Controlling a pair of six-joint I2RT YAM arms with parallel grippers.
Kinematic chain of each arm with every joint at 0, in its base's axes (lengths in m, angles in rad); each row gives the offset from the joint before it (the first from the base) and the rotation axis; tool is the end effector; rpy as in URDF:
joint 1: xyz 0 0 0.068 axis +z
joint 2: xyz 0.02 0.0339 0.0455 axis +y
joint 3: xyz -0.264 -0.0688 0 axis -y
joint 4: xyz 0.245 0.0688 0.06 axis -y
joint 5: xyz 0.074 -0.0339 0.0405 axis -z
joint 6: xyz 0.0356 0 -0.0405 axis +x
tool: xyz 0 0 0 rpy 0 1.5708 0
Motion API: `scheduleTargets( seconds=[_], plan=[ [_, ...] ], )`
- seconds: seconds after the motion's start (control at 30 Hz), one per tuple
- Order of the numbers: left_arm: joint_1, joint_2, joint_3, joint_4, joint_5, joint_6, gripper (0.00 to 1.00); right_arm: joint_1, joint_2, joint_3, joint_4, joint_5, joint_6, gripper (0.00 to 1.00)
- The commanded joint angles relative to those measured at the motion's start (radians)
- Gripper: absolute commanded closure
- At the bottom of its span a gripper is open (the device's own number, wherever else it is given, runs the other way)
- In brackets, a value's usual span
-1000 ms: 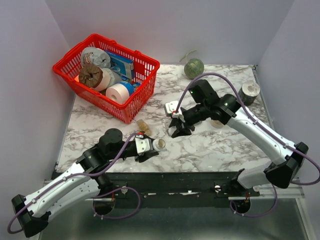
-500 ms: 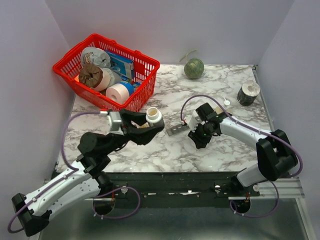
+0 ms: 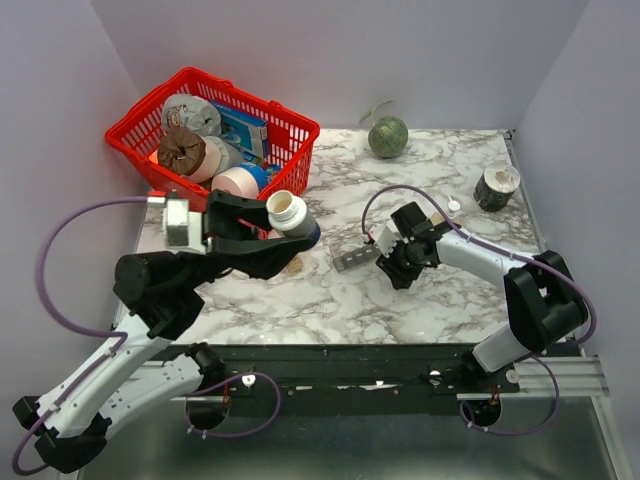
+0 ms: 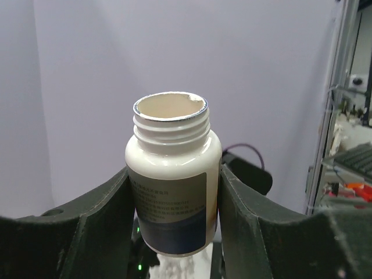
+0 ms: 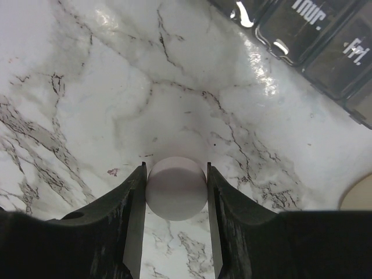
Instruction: Sort the pills into containers
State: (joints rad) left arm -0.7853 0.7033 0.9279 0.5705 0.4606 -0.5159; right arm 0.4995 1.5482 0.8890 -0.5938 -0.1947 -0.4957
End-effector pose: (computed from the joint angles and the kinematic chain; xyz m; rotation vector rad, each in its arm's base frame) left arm 0.0725 -0.0948 0.4729 0.5846 0.7600 -1.3880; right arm 0.2412 0.1394 0.1713 -1.3808 2.4499 0.2755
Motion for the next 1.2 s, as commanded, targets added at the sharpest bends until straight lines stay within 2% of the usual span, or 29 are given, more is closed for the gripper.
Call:
scheduleTargets(
  seconds=[0.0,0.07,0.13,0.17,0.2,0.23,0.27,0.3,0.33,0.37,0.4,0.43,0.47,0.5,0.53,0.57,0.6,0.7,0.77,0.87,0.9,0.93,0.97,1.0,1.03,1.07,1.1,1.13,1.17],
  plan=[
    [0.092,0.042,-0.021,0.063,0.245,-0.115,1.0,-0.016,-0.004,0.034,0.026,0.02,0.017,0.72],
    [0.052,0.084,-0.037,0.437,0.297,-0.388,1.0,-0.019,-0.003,0.034,0.025,0.015,0.014,0.71],
    [0.127,0.024,-0.125,0.479,0.23,-0.417,1.0,-0.022,0.003,0.034,0.026,0.006,0.016,0.71],
    [0.226,0.01,-0.15,0.573,0.204,-0.456,1.0,-0.022,0.004,0.041,0.026,0.005,0.017,0.71],
    [0.25,0.057,-0.164,0.691,0.201,-0.649,1.0,-0.022,0.006,0.042,0.025,0.008,0.017,0.71],
    [0.25,0.103,-0.161,0.835,0.17,-0.755,1.0,-0.024,0.006,0.041,0.025,0.008,0.017,0.71],
    [0.25,0.149,-0.149,1.055,0.152,-0.85,1.0,-0.026,0.007,0.039,0.025,0.006,0.017,0.71],
    [0.251,0.198,-0.112,1.078,0.167,-0.919,1.0,-0.026,0.01,0.038,0.028,0.011,0.017,0.71],
    [0.261,0.185,-0.11,1.024,0.205,-0.864,1.0,-0.026,0.015,0.041,0.028,0.017,0.017,0.71],
    [0.28,0.145,-0.118,0.674,0.249,-0.719,1.0,-0.026,0.019,0.042,0.028,0.02,0.019,0.71],
    [0.282,0.051,-0.098,0.4,0.247,-0.532,1.0,-0.026,0.021,0.042,0.028,0.026,0.017,0.71],
    [0.276,0.02,-0.06,0.115,0.216,-0.099,1.0,-0.027,0.021,0.044,0.028,0.028,0.017,0.7],
    [0.273,0.006,-0.023,-0.264,0.1,0.036,1.0,-0.027,0.018,0.041,0.029,0.028,0.017,0.7],
    [0.271,-0.013,0.033,-0.411,0.025,0.151,1.0,-0.03,0.009,0.036,0.034,0.032,0.019,0.7],
    [0.265,-0.018,0.06,-0.543,-0.069,0.382,1.0,-0.032,0.007,0.034,0.037,0.032,0.019,0.7],
    [0.264,-0.018,0.077,-0.718,-0.227,0.443,1.0,-0.035,0.006,0.034,0.038,0.032,0.02,0.7],
    [0.264,-0.024,0.084,-0.774,-0.306,0.538,1.0,-0.036,0.006,0.036,0.038,0.034,0.022,0.7],
    [0.265,-0.043,0.051,-0.883,-0.529,0.66,1.0,-0.038,0.016,0.044,0.038,0.034,0.023,0.7],
    [0.264,-0.074,0.02,-0.888,-0.513,0.672,1.0,-0.039,0.021,0.042,0.038,0.031,0.023,0.7],
    [0.265,-0.166,-0.037,-0.763,-0.12,0.556,1.0,-0.041,0.024,0.042,0.037,0.037,0.022,0.7],
    [0.265,-0.185,-0.079,-0.591,0.038,0.422,1.0,-0.041,0.027,0.041,0.04,0.037,0.022,0.7],
    [0.265,-0.173,-0.096,-0.475,0.269,0.334,1.0,-0.042,0.029,0.042,0.038,0.037,0.022,0.7],
    [0.265,-0.145,-0.103,-0.258,0.371,0.236,1.0,-0.042,0.03,0.041,0.038,0.035,0.022,0.7],
    [0.265,-0.081,-0.119,-0.109,0.47,-0.012,1.0,-0.042,0.032,0.042,0.038,0.034,0.022,0.7],
    [0.265,-0.056,-0.136,0.045,0.549,-0.13,1.0,-0.042,0.032,0.042,0.038,0.032,0.022,0.7],
    [0.27,-0.035,-0.158,0.282,0.547,-0.232,1.0,-0.044,0.03,0.041,0.038,0.032,0.022,0.7],
    [0.285,-0.031,-0.162,0.258,0.524,-0.243,1.0,-0.044,0.026,0.038,0.04,0.034,0.022,0.7],
    [0.328,-0.047,-0.14,0.129,0.471,-0.055,1.0,-0.045,0.021,0.036,0.04,0.035,0.022,0.69],
    [0.328,-0.059,-0.102,-0.229,0.347,0.079,1.0,-0.045,0.02,0.036,0.042,0.041,0.022,0.69]
  ],
)
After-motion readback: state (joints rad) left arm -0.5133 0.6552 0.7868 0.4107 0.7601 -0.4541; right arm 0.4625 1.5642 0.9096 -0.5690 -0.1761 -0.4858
